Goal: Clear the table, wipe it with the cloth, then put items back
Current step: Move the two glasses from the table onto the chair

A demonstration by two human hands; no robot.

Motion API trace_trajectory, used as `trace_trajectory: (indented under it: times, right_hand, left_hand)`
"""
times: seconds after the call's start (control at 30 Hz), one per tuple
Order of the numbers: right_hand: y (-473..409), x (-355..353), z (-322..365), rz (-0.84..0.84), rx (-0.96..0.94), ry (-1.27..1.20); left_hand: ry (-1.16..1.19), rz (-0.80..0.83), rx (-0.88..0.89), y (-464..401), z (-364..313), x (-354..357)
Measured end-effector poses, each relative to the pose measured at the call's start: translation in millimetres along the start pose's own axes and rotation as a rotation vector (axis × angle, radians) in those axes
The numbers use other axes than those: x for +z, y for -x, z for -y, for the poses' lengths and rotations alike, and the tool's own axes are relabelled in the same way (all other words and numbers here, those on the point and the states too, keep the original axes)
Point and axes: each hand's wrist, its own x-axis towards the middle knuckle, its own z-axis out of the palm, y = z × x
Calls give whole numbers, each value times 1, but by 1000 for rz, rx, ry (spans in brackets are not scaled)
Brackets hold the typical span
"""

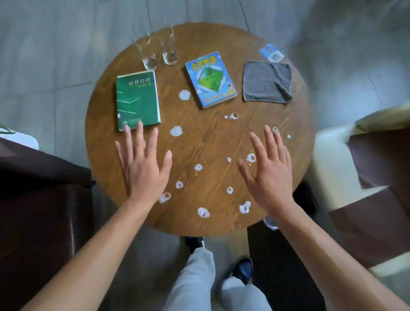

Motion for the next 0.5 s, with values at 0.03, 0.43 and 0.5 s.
trace_trajectory:
  times: [0.03, 0.43, 0.5]
  right_hand:
    - [-8, 2, 4, -6, 5, 4]
    - [-93, 21, 20, -15, 14, -38]
    - [-109, 25, 18, -14, 8, -65]
  left_hand:
    - [8, 0, 3, -9, 5, 0]
    - [0, 21, -36, -77, 29, 9]
    - [-15, 20, -61, -84, 31, 10]
